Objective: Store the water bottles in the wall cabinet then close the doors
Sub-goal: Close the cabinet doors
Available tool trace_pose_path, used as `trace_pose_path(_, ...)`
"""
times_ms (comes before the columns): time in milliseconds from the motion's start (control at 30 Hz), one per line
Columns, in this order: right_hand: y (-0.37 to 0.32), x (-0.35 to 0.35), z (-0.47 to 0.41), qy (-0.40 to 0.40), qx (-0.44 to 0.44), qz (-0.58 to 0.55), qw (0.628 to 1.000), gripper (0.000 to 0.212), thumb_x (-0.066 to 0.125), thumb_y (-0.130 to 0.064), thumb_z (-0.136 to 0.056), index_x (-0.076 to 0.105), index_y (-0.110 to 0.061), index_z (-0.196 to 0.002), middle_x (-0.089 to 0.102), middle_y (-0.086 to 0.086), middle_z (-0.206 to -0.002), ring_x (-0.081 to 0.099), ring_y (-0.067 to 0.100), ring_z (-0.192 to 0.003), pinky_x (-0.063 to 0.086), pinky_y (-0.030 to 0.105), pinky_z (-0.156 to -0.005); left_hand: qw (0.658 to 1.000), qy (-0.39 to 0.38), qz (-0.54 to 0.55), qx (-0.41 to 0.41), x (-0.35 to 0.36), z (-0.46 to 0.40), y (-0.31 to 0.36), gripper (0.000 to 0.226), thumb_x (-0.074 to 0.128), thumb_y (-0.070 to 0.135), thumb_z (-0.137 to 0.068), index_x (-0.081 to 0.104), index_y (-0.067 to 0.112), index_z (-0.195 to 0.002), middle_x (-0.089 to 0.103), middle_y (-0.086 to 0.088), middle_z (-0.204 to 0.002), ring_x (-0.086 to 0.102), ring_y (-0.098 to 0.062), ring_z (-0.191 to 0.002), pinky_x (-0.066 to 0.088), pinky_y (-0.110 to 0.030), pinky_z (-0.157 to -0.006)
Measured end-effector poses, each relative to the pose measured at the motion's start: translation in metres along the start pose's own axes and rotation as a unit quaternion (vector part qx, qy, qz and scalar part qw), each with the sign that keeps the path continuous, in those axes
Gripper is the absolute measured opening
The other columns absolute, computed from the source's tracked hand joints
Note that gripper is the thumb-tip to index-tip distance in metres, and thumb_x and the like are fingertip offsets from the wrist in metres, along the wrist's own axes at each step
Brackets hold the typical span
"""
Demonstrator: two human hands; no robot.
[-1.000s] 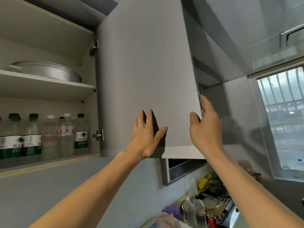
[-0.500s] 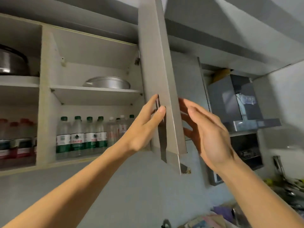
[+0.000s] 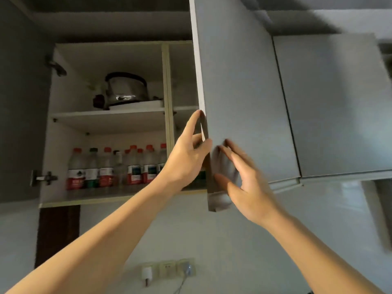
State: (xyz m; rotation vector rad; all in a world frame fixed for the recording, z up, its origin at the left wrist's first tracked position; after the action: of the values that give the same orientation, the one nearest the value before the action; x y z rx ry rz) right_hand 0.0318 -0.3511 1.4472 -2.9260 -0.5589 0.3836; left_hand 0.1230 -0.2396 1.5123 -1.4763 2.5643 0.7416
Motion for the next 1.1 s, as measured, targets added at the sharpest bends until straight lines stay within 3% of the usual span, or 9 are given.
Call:
trace_pose_path(67, 0.014, 0.024, -0.003, -0.008, -0.014, 0.052, 0.999, 0.068, 0.073, -0.027, -0.091, 0.041, -0.024, -0.152, 0.028, -0.007, -0.163, 0.021, 0.009, -0.152, 0.02, 0.018, -0.12, 0.999, 0.008, -0.05, -0.019, -0.014, -0.001, -0.02, 0.07, 0.046, 0.013, -0.106, 0.01, 0.035, -0.161, 0.066, 0.015, -0.131, 0.06, -0.005, -0.124, 0.049, -0.012, -0.096)
trace_pose_path(133, 0.03, 0.04, -0.007, -0.016, -0.021, 0.1, 0.995, 0.07, 0.074, -0.031, -0.09, 0.042, -0.018, -0.152, 0.027, 0.001, -0.164, 0.021, 0.019, -0.153, 0.023, 0.034, -0.123, 0.996, 0.022, -0.081, -0.036, -0.023, -0.003, -0.038, 0.069, 0.043, 0.013, -0.107, 0.007, 0.035, -0.161, 0.048, 0.015, -0.152, 0.043, 0.003, -0.135, 0.033, -0.019, -0.113)
trace_pose_path(233, 0.055, 0.057, -0.016, -0.036, -0.009, 0.146, 0.989, 0.074, 0.073, -0.034, -0.09, 0.04, -0.016, -0.153, 0.022, 0.006, -0.166, 0.017, 0.026, -0.153, 0.024, 0.045, -0.123, 0.989, 0.053, -0.117, -0.072, -0.032, -0.008, -0.065, 0.069, 0.043, 0.019, -0.108, 0.004, 0.039, -0.16, 0.037, 0.015, -0.158, 0.041, 0.004, -0.131, 0.033, -0.027, -0.114)
trace_pose_path(300, 0.072, 0.065, -0.023, -0.049, -0.009, 0.175, 0.983, 0.077, 0.072, -0.039, -0.09, 0.037, -0.017, -0.155, 0.018, 0.007, -0.167, 0.012, 0.028, -0.154, 0.022, 0.046, -0.124, 0.984, 0.071, -0.147, -0.075, -0.038, -0.014, -0.082, 0.069, 0.046, 0.024, -0.107, 0.005, 0.036, -0.161, 0.037, 0.008, -0.159, 0.044, -0.01, -0.137, 0.037, -0.035, -0.115)
trace_pose_path(400, 0.094, 0.077, -0.033, -0.066, -0.026, 0.205, 0.976, 0.084, 0.072, -0.048, -0.087, 0.032, -0.022, -0.157, 0.01, 0.003, -0.169, 0.003, 0.027, -0.156, 0.017, 0.044, -0.125, 0.971, 0.097, -0.208, -0.064, -0.048, -0.023, -0.106, 0.076, 0.056, 0.031, -0.102, 0.009, 0.029, -0.162, 0.038, -0.005, -0.149, 0.035, -0.009, -0.132, 0.027, -0.026, -0.109)
trace_pose_path(467, 0.107, 0.086, -0.04, -0.074, -0.043, 0.217, 0.972, 0.087, 0.073, -0.05, -0.085, 0.033, -0.023, -0.157, 0.009, 0.003, -0.169, 0.001, 0.028, -0.156, 0.016, 0.046, -0.125, 0.966, 0.101, -0.229, -0.068, -0.052, -0.026, -0.125, 0.083, 0.062, 0.033, -0.099, 0.009, 0.029, -0.162, 0.035, -0.008, -0.147, 0.033, -0.016, -0.137, 0.023, -0.026, -0.109)
trace_pose_path(700, 0.148, 0.111, -0.057, -0.07, -0.106, 0.266, 0.955, 0.084, 0.077, -0.049, -0.082, 0.045, -0.015, -0.151, 0.02, 0.015, -0.165, 0.014, 0.044, -0.152, 0.019, 0.063, -0.12, 0.963, 0.122, -0.218, -0.098, -0.066, -0.046, -0.182, 0.09, 0.073, 0.03, -0.092, 0.015, 0.029, -0.161, 0.027, -0.004, -0.157, 0.027, -0.02, -0.147, 0.025, -0.043, -0.122)
trace_pose_path(867, 0.173, 0.131, -0.066, -0.078, -0.123, 0.301, 0.943, 0.08, 0.079, -0.046, -0.081, 0.05, -0.013, -0.147, 0.028, 0.018, -0.162, 0.02, 0.048, -0.149, 0.02, 0.067, -0.118, 0.965, 0.119, -0.18, -0.152, -0.073, -0.059, -0.22, 0.087, 0.074, 0.038, -0.089, 0.02, 0.043, -0.157, 0.007, 0.007, -0.168, 0.011, -0.019, -0.155, 0.021, -0.054, -0.123)
trace_pose_path(1100, 0.198, 0.149, -0.076, -0.069, -0.144, 0.318, 0.935, 0.077, 0.08, -0.047, -0.08, 0.055, -0.012, -0.144, 0.032, 0.018, -0.161, 0.023, 0.047, -0.149, 0.021, 0.067, -0.117, 0.965, 0.131, -0.151, -0.171, -0.07, -0.076, -0.265, 0.092, 0.076, 0.03, -0.088, 0.017, 0.053, -0.154, 0.003, 0.01, -0.168, 0.014, -0.024, -0.154, 0.028, -0.057, -0.12)
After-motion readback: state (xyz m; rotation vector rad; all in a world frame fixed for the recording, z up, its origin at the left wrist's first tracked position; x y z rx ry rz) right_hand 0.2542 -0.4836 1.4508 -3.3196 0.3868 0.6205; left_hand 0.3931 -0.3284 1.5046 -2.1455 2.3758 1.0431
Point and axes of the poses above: each hand's wrist, its own z-axis away from the middle knuckle, its own x-axis out of the palm, y = z × x, the point moved 6 cm from there along -z, towards the middle knuckle
